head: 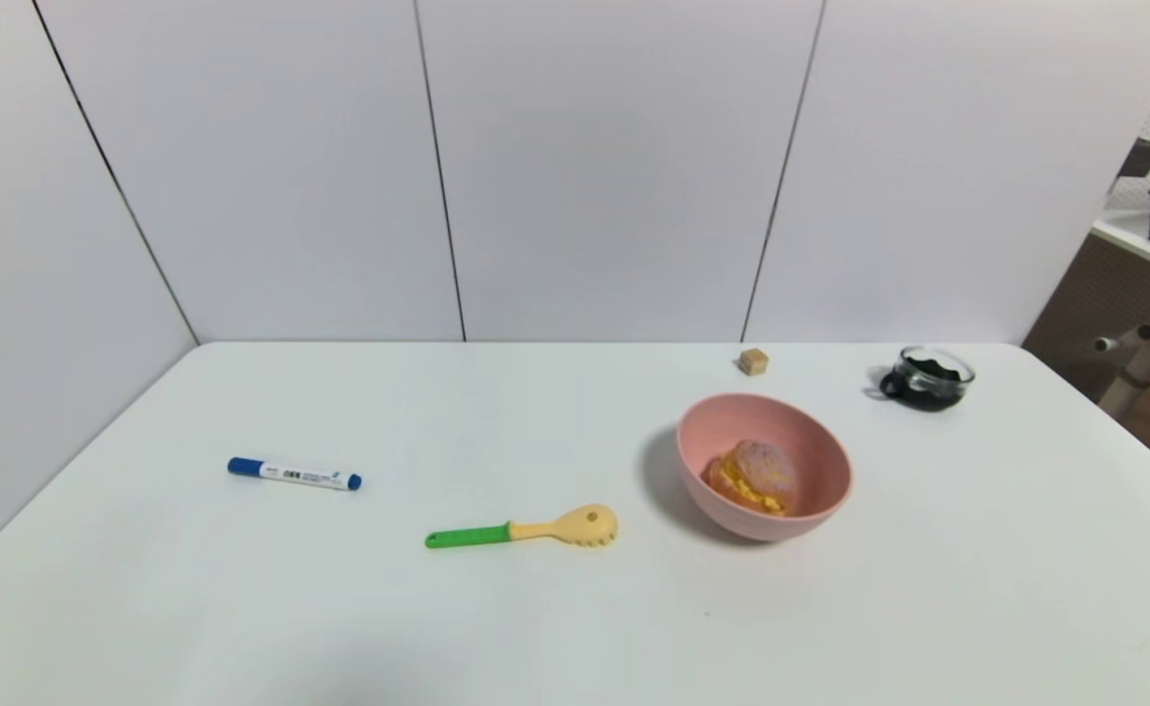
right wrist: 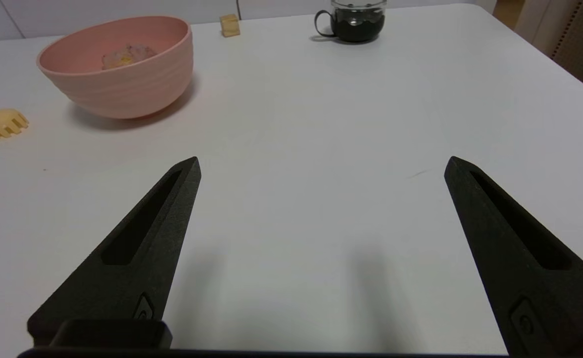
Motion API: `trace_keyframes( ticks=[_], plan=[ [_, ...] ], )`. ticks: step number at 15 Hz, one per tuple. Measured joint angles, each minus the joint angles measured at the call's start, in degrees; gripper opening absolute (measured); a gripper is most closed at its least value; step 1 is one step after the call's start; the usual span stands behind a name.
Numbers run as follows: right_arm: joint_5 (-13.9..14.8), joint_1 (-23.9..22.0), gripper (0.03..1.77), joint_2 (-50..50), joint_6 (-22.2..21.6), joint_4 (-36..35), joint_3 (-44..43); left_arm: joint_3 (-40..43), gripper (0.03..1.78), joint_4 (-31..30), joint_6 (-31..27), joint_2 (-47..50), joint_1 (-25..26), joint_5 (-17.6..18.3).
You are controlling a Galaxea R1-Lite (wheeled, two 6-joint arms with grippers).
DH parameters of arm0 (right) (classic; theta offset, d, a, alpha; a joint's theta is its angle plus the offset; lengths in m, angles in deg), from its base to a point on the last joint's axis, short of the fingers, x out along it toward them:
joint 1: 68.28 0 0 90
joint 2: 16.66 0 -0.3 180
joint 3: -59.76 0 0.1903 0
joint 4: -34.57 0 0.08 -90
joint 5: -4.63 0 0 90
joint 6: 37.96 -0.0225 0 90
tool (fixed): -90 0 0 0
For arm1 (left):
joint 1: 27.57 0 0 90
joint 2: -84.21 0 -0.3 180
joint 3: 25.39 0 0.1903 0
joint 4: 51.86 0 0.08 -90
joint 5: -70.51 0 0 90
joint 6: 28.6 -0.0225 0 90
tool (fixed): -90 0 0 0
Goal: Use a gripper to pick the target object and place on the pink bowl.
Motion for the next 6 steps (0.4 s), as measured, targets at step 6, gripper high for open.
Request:
trace_keyframes(
  ticks=[6],
  plan=[
    [0.0,0.0,1.69,0.2,0.1,0.0,0.0,0.0,1.69,0.0,0.0,0.0,0.0,0.0]
  ],
)
